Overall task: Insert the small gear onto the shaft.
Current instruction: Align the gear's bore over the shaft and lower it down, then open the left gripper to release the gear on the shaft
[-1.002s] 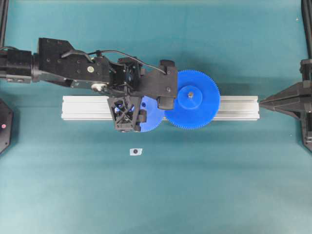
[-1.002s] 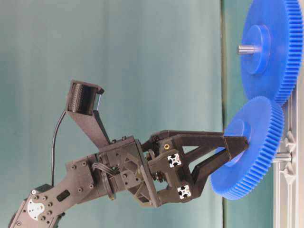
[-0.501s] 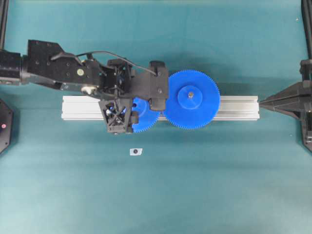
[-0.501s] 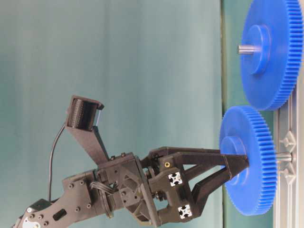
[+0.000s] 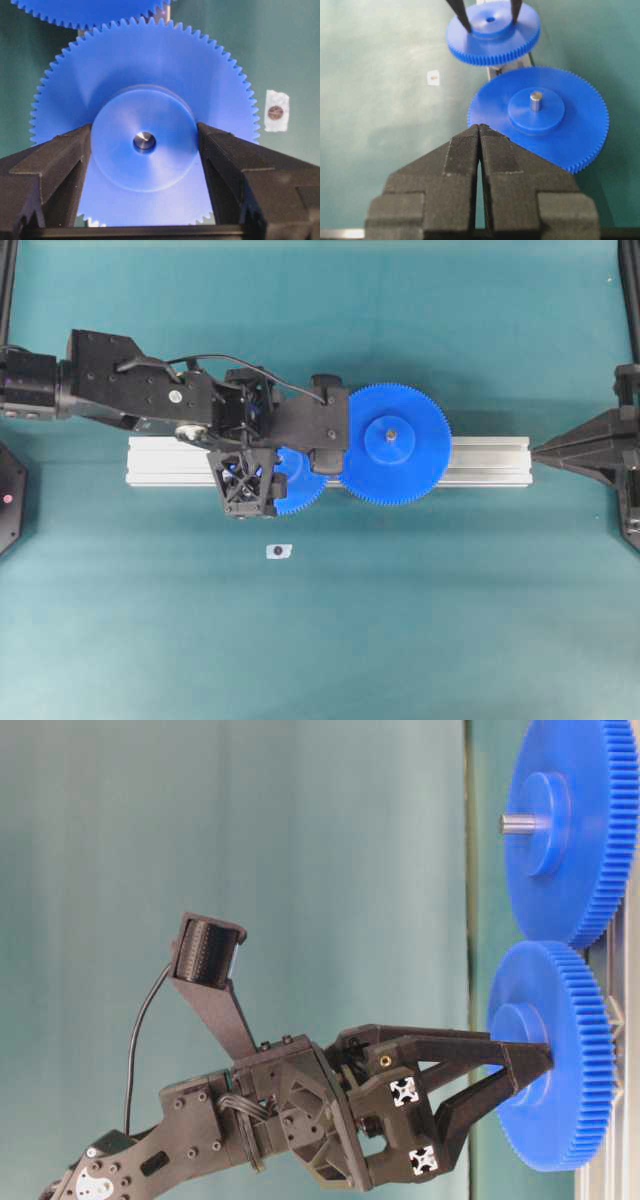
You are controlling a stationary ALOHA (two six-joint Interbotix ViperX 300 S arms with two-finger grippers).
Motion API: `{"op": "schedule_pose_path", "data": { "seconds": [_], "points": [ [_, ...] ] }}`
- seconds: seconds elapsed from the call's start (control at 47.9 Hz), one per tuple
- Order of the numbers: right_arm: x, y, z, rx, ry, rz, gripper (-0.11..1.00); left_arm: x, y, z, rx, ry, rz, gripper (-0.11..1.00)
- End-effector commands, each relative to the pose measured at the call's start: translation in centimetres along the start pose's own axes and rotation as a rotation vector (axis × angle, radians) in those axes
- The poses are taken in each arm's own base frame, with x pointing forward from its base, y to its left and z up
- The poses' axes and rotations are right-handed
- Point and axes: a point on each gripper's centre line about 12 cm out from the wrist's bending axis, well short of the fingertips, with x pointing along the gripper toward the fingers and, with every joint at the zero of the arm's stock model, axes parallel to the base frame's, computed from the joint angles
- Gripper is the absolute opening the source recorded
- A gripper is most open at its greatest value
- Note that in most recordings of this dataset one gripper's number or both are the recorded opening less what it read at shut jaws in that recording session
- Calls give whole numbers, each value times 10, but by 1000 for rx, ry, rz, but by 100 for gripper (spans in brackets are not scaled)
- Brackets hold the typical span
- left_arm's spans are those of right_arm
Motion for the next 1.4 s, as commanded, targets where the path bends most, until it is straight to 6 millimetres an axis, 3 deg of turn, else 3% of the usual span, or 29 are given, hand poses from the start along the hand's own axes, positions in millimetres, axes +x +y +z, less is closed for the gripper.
{"op": "schedule_pose_path", "data": {
  "seconds": [0.0, 1.023, 1.19, 1.378],
  "points": [
    [0, 0, 8, 11, -20, -2, 4, -10, -6, 4, 10, -22, -8, 69],
    [0, 1, 8, 12, -22, 0, 4, -6, -8, 0, 6, 2, -9, 70],
    [0, 1, 9, 12, -25, 0, 4, -4, -9, 1, 2, 8, -12, 89],
    [0, 1, 9, 12, -23, 0, 4, -7, -9, 4, -2, -4, -9, 86]
  ]
}}
